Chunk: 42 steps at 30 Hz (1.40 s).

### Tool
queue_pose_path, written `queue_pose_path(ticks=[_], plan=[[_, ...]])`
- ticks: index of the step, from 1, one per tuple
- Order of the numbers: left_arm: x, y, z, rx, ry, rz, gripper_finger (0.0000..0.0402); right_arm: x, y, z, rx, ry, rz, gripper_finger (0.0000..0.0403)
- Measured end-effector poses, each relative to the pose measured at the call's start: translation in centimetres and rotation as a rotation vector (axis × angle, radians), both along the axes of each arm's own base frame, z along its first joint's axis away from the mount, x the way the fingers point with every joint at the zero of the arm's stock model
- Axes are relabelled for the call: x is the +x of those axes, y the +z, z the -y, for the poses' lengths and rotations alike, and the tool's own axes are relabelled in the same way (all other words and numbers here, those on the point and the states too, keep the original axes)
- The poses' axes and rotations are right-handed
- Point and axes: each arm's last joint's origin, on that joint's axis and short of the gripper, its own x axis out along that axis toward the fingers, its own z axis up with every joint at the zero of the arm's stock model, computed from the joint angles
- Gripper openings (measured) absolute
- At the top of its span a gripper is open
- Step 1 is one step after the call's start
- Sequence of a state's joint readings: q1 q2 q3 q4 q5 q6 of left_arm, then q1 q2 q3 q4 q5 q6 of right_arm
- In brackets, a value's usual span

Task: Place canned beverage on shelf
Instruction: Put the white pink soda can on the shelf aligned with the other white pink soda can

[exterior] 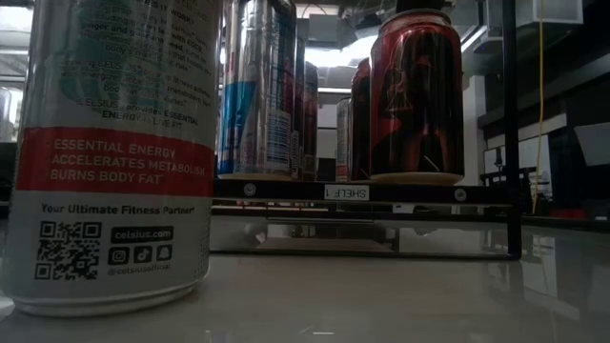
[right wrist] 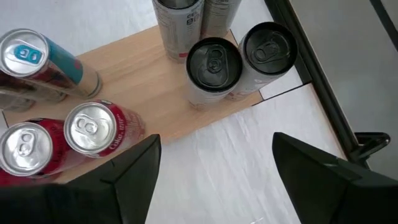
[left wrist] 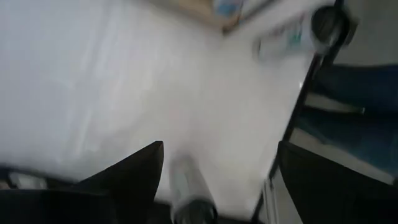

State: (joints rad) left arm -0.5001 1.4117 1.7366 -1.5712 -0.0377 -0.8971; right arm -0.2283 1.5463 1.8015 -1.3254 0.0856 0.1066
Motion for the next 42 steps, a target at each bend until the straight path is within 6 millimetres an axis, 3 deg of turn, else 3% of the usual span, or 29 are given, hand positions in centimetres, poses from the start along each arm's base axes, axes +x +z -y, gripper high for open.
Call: queue_pose_path(ticks=[10, 19, 28, 42], plan=[[-3.7, -4.1, 4.6, 0.000, -0.030, -0.193, 0.0307, 0.0, 0.0, 0.0, 0.010, -0.019, 0.005, 0.0298], [-6.4, -6.9, 7.2, 0.059, -0.054, -0.267, 0.0307, 0.3, -0.3, 0.1, 0.012, -0.020, -0.004, 0.0298], [-7.5, -9.1, 7.8, 0.104, 0.050, -0.315, 0.0307, 1.1, -0.5, 0.2, 0.022, -0.008, 0.026, 0.0298], [-7.4, -11.7, 8.0, 0.113, 0.082, -0.320, 0.0307, 1.3, -0.6, 0.2, 0.027, -0.005, 0.029, 0.0298]])
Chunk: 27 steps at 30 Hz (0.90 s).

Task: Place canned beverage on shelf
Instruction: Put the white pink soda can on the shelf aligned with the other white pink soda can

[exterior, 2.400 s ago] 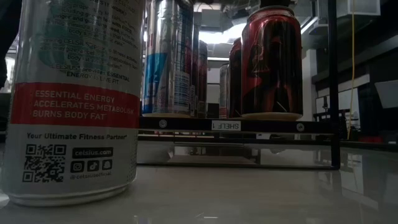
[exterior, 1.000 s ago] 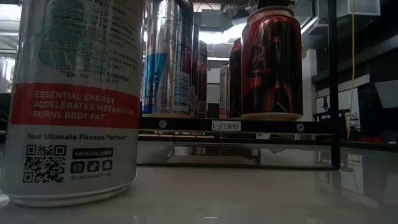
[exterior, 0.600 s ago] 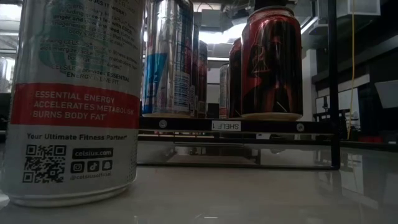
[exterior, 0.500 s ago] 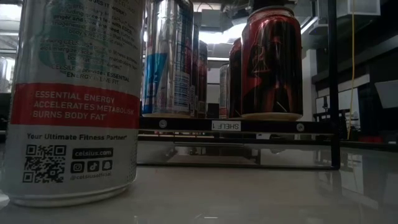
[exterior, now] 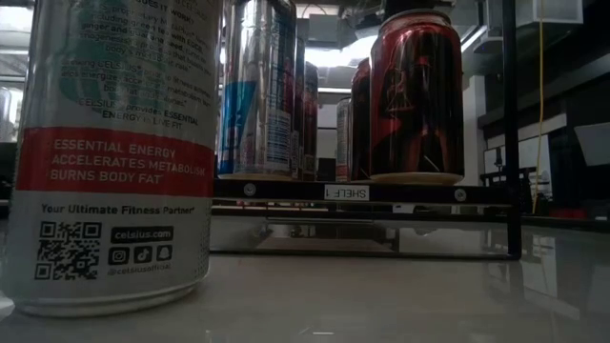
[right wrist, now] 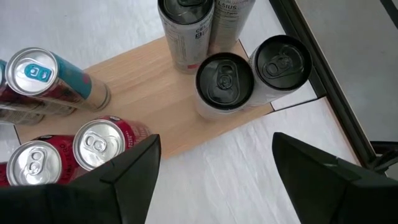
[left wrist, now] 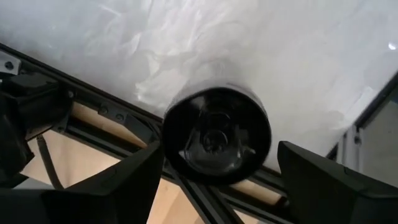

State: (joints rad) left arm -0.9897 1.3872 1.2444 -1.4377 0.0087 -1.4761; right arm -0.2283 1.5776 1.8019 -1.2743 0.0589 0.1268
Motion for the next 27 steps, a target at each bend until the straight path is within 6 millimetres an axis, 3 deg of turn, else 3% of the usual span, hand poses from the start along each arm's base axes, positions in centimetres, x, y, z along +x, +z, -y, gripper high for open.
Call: queue_pose_path(ticks=[16, 27], plan=[[0.2, -2.6, -0.1, 0.035, -0.016, 0.038, 0.0307, 0.0, 0.0, 0.0, 0.000, 0.001, 0.000, 0.0298], [0.1, -3.0, -0.1, 0.038, -0.013, 0.036, 0.0307, 0.0, 0.0, 0.0, 0.000, 0.001, 0.000, 0.0298]])
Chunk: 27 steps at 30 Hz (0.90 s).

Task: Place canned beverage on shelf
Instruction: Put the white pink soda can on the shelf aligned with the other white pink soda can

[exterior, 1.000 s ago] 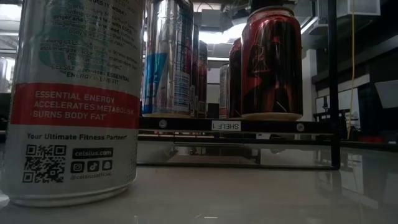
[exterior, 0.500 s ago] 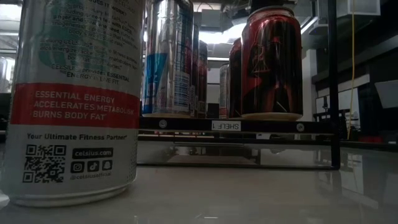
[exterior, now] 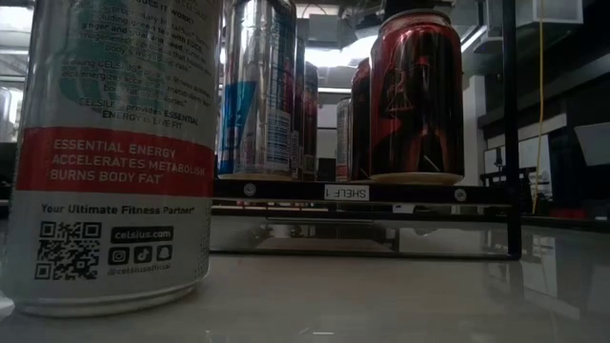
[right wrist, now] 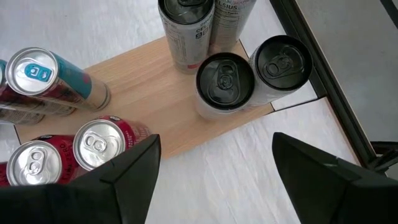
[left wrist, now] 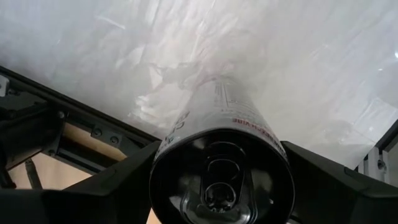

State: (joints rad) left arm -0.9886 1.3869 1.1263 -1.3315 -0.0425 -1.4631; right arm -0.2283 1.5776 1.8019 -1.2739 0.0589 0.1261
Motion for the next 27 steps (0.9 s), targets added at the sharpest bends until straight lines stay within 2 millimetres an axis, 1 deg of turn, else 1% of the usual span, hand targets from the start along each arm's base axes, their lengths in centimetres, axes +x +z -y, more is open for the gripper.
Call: queue_pose_path(ticks=[6, 14, 17, 23, 27], plan=[[0.0, 0.0, 0.0, -0.007, 0.013, -0.003, 0.0303, 0.0, 0.0, 0.0, 0.000, 0.000, 0.000, 0.0298], [0.4, 0.0, -0.2, -0.018, 0.052, -0.013, 0.0250, 0.0, 0.0, 0.0, 0.000, 0.001, 0.000, 0.0298], [0.9, 0.1, -0.5, -0.029, 0.071, -0.027, 0.0239, 0.0, 0.0, 0.0, 0.000, 0.000, 0.000, 0.0298], [1.8, 0.3, -1.4, -0.055, 0.035, -0.050, 0.0238, 0.0, 0.0, 0.0, -0.001, 0.000, -0.001, 0.0298], [3.3, 1.6, -2.3, -0.062, -0.009, -0.003, 0.0238, 0.0, 0.0, 0.0, -0.001, 0.000, -0.001, 0.0298]])
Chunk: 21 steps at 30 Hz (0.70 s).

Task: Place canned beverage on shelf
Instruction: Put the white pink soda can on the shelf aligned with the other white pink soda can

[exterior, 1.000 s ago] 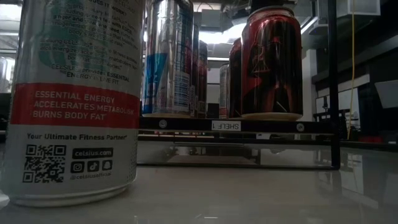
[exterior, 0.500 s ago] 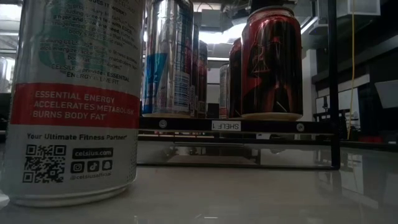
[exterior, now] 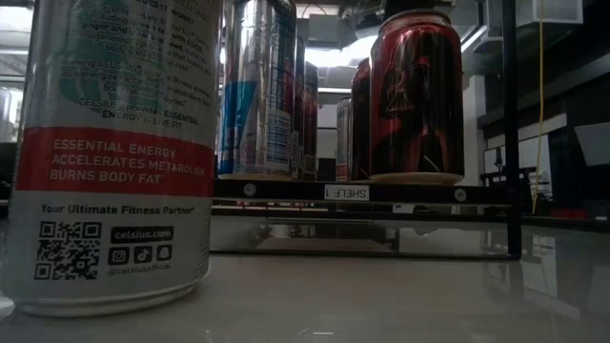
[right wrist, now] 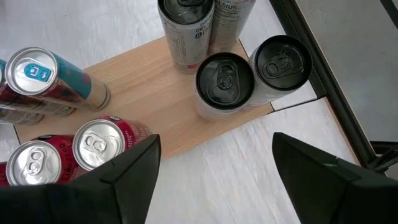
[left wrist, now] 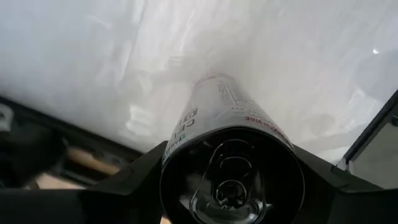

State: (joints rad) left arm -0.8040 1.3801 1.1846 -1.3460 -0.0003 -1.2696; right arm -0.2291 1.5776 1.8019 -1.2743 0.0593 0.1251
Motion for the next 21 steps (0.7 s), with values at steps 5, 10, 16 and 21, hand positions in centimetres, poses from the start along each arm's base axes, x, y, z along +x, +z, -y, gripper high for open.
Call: queue_pose_path(ticks=[5, 10, 16, 21], plan=[[2.2, 1.5, -2.0, -0.025, -0.068, 0.034, 0.0238, 0.0, 0.0, 0.0, 0.000, 0.000, 0.000, 0.0298], [4.3, 2.5, -5.0, -0.016, -0.135, 0.056, 0.0238, 0.0, 0.0, 0.0, 0.000, 0.000, 0.000, 0.0298], [6.5, 3.5, -9.2, 0.016, -0.217, 0.106, 0.0238, 0.0, 0.0, 0.0, 0.000, 0.000, 0.000, 0.0298], [7.9, 4.4, -12.8, 0.086, -0.271, 0.153, 0.0237, 0.0, 0.0, 0.0, 0.000, -0.001, 0.001, 0.0298]])
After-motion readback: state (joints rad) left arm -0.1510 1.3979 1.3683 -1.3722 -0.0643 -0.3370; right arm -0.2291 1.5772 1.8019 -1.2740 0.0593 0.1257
